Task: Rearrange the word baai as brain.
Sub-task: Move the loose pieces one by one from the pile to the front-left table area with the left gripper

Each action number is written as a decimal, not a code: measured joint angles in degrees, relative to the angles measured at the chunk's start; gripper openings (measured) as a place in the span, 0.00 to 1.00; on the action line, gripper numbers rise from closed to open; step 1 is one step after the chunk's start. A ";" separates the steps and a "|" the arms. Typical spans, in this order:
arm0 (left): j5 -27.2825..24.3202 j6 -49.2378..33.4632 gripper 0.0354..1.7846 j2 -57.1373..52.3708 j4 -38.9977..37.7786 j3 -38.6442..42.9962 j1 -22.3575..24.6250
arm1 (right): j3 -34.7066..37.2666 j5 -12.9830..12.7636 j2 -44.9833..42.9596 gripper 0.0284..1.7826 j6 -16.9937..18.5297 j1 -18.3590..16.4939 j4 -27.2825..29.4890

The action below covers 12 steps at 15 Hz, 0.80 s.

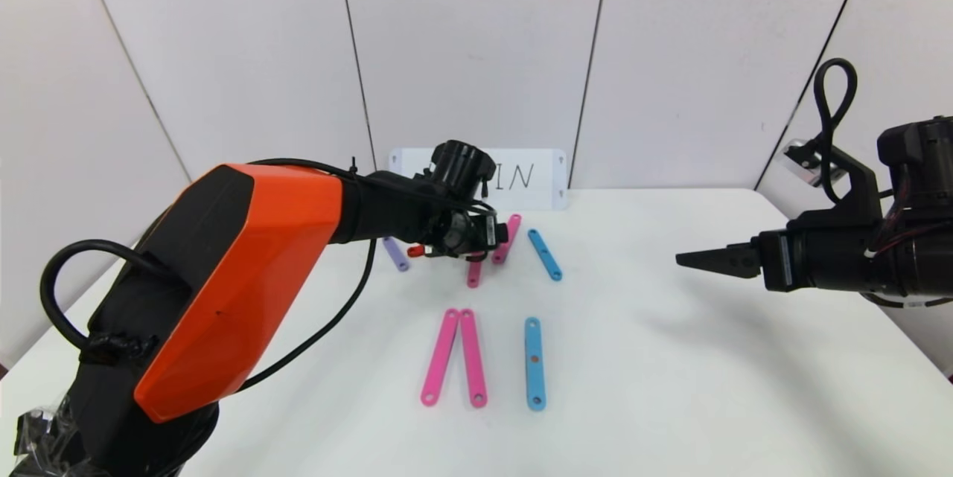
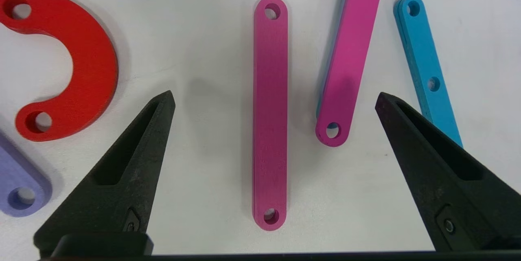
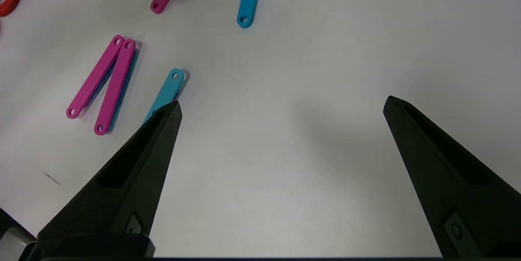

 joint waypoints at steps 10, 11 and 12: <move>6.18 6.53 0.96 -6.35 8.11 1.35 10.91 | 0.13 0.04 0.00 0.97 -0.05 0.15 -0.02; 5.73 7.58 0.96 -7.03 8.17 1.99 12.95 | 0.24 0.00 0.00 0.97 -0.16 0.22 -0.05; 5.00 8.85 0.96 -7.75 8.13 2.90 14.96 | 0.30 0.00 0.00 0.97 -0.40 0.24 -0.06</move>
